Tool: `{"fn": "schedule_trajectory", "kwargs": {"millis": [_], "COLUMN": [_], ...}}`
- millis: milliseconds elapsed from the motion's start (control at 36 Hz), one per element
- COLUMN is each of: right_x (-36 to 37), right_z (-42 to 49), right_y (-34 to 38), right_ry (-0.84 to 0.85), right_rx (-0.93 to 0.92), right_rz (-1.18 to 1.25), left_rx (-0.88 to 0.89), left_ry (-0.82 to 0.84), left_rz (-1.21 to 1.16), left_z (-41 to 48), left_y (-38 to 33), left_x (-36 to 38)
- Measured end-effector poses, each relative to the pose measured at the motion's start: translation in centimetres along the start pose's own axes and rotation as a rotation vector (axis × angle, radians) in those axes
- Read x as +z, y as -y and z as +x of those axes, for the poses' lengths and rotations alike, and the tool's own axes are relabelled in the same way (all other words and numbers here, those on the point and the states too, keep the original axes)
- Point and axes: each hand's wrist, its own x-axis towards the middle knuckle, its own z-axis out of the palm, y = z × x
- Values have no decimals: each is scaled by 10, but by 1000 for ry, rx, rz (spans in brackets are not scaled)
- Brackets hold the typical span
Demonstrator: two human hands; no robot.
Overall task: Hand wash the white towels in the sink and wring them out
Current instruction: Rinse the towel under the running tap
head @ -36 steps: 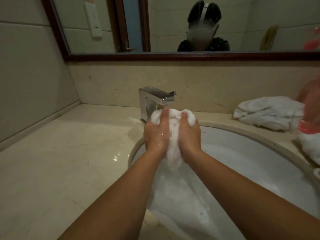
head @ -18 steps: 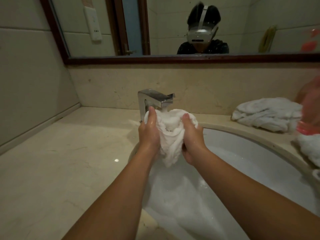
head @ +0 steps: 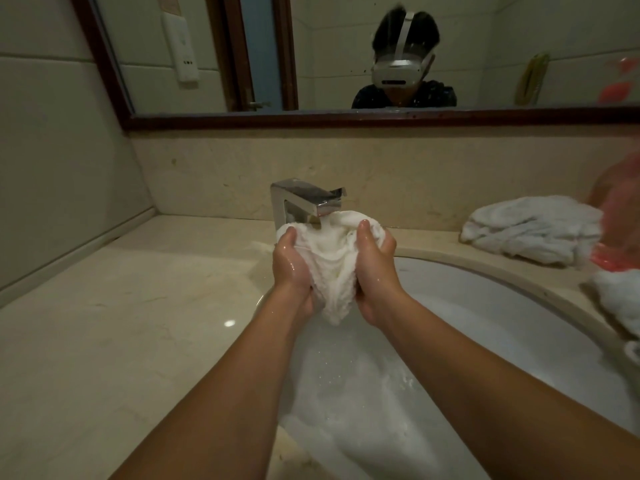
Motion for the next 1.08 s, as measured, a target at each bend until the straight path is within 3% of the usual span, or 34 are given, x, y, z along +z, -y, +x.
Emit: {"fn": "schedule_trajectory", "kwargs": {"millis": [222, 389, 694, 1083], "right_x": [3, 0, -1, -1], "right_z": [-9, -9, -7, -6], "right_y": [-1, 0, -1, 10], "right_ry": [23, -11, 11, 10], "right_rx": [56, 56, 52, 48], "right_rz": [48, 68, 60, 124], "left_rx": [-7, 103, 151, 112], "left_ry": [13, -30, -9, 72], "left_rz": [-96, -47, -90, -129], "left_z": [4, 15, 28, 27], "left_y": [2, 7, 11, 10], "left_x": [-3, -4, -10, -6]}}
